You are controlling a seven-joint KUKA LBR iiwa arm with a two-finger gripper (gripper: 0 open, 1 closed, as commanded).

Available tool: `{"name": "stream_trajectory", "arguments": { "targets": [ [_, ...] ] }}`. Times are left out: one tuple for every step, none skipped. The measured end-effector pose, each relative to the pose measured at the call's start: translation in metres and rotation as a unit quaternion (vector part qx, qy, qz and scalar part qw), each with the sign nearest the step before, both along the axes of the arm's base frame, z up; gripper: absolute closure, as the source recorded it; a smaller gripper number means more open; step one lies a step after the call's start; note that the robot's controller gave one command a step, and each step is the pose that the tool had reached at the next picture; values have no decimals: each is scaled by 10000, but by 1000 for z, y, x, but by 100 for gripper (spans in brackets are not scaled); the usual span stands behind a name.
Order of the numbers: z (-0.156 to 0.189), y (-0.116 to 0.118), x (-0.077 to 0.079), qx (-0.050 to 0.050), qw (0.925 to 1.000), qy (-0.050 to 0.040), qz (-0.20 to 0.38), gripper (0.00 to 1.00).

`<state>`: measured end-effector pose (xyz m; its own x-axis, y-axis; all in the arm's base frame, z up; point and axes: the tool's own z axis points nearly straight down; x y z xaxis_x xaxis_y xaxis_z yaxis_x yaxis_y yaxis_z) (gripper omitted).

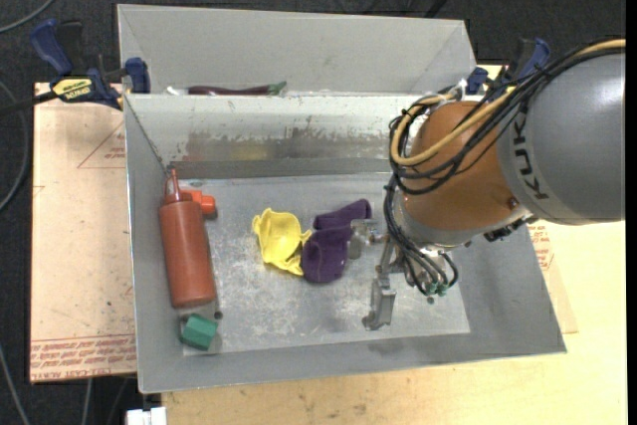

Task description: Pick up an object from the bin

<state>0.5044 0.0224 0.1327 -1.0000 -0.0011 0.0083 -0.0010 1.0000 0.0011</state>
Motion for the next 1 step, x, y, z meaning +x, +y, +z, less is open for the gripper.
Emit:
{"name": "stream_trajectory", "arguments": {
  "targets": [
    [4,0,2,2,10000,-40,-5,0]
  ]
}}
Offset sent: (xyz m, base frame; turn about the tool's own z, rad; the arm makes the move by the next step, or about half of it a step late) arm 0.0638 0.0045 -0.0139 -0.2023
